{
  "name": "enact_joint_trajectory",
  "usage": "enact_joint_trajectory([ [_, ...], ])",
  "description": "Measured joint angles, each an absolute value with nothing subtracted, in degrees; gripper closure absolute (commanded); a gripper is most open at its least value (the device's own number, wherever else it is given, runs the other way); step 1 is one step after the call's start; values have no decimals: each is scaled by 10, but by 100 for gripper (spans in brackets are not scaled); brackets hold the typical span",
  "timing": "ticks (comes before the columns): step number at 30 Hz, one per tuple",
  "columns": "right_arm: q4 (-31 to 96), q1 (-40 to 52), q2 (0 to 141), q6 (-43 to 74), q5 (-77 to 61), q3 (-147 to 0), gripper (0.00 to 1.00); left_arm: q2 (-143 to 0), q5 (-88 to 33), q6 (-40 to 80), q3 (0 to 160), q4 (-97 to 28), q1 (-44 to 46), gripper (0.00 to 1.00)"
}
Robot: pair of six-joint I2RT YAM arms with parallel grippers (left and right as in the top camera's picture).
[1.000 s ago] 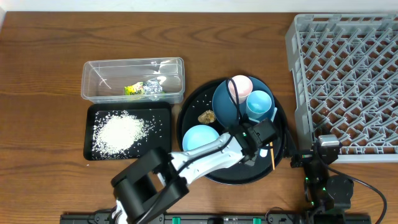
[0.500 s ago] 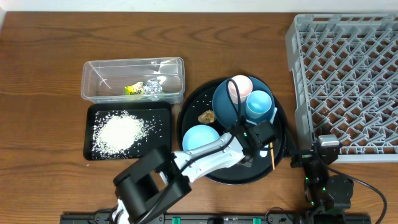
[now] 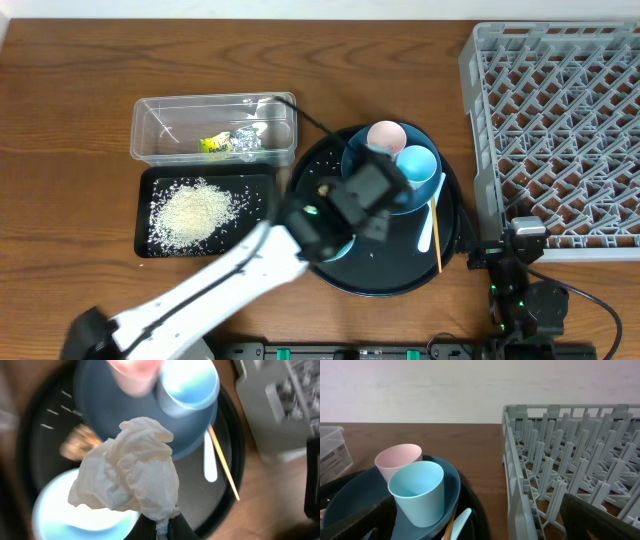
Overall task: Sort waste into correct bins and load items into the dishwasher rack
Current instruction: 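Carry the tissue with the left gripper into the clear container and release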
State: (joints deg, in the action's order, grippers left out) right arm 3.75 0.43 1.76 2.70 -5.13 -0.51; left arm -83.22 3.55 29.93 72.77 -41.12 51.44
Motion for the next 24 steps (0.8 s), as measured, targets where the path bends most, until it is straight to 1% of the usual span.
enact_joint_trajectory([
  [6, 37, 4, 18, 27, -51, -5, 1, -800, 39, 241, 728, -418, 373, 94],
  [11, 37, 4, 18, 27, -51, -5, 1, -809, 44, 213, 728, -413, 232, 94],
  [15, 37, 4, 18, 27, -51, -5, 1, -832, 45, 205, 728, -397, 140, 94],
  [19, 37, 4, 18, 27, -51, -5, 1, -874, 46, 204, 728, -382, 71, 94],
  [24, 37, 4, 18, 27, -51, -5, 1, -935, 47, 190, 728, -363, 35, 94],
])
